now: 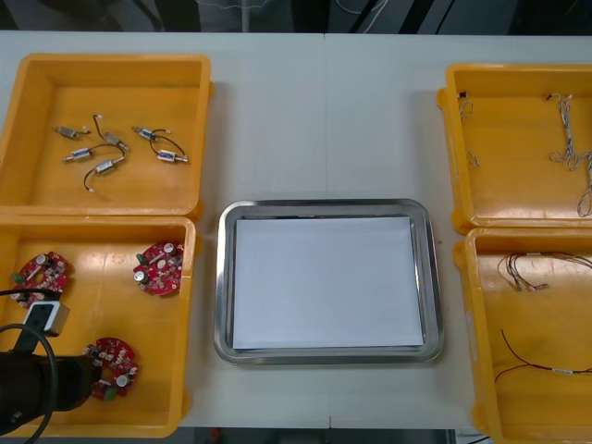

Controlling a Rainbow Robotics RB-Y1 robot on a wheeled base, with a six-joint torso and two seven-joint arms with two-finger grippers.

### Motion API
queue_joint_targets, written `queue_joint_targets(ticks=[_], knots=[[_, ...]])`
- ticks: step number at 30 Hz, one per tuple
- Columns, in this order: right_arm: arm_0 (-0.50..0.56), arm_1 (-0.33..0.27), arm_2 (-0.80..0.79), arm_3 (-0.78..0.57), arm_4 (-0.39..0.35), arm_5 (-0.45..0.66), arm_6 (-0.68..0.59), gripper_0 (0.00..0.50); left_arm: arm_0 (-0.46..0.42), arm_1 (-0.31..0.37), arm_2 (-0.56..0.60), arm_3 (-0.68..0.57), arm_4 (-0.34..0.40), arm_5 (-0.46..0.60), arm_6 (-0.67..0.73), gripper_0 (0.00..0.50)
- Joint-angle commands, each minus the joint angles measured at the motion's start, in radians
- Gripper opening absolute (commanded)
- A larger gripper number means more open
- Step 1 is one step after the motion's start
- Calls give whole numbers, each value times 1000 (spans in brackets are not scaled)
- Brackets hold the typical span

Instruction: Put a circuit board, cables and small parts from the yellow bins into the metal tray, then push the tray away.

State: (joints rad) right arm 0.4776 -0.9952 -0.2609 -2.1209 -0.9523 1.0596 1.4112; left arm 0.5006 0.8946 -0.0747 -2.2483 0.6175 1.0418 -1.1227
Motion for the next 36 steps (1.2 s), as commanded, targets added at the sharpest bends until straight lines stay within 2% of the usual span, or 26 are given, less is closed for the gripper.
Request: queue_joint_targets(ticks=[1,12,13,14,15,17,28,31,32,33,34,35,36], knots=[[-51,-36,-29,-22,-16,5,-14,0,30,32,-19,1,-13,-14,-23,500],[-145,-42,-29,15,-25,5,-12,0,26,32,-20,3,-15,-17,-23,500],[-149,-45,-29,19,-22,5,-11,0,26,32,-20,3,-15,-17,-23,458],[-149,-51,-27,24,-17,5,-11,0,26,32,-20,3,-13,-17,-22,334],[-149,-54,-29,29,-16,5,-9,0,26,32,-23,3,-15,-17,-22,156],[-148,-59,-29,33,-16,5,-8,0,23,32,-28,3,-13,-19,-19,0],[-134,-60,-29,50,-16,5,-6,0,19,32,-33,3,-13,-26,-8,0],[-132,-60,-29,50,-11,5,-5,185,19,32,-33,1,-13,-26,-8,0],[-134,-60,-29,50,-8,5,-5,308,18,32,-31,1,-12,-26,-9,0],[-132,-60,-29,50,-6,5,-5,359,19,32,-30,1,-12,-26,-9,0],[-134,-60,-29,50,-3,5,-5,359,18,32,-22,0,-7,-26,-9,0],[-134,-60,-29,52,1,5,-5,500,18,33,-16,0,-1,-26,-12,0],[-136,-60,-29,52,1,5,-6,500,18,32,-13,-2,1,-26,-14,0]])
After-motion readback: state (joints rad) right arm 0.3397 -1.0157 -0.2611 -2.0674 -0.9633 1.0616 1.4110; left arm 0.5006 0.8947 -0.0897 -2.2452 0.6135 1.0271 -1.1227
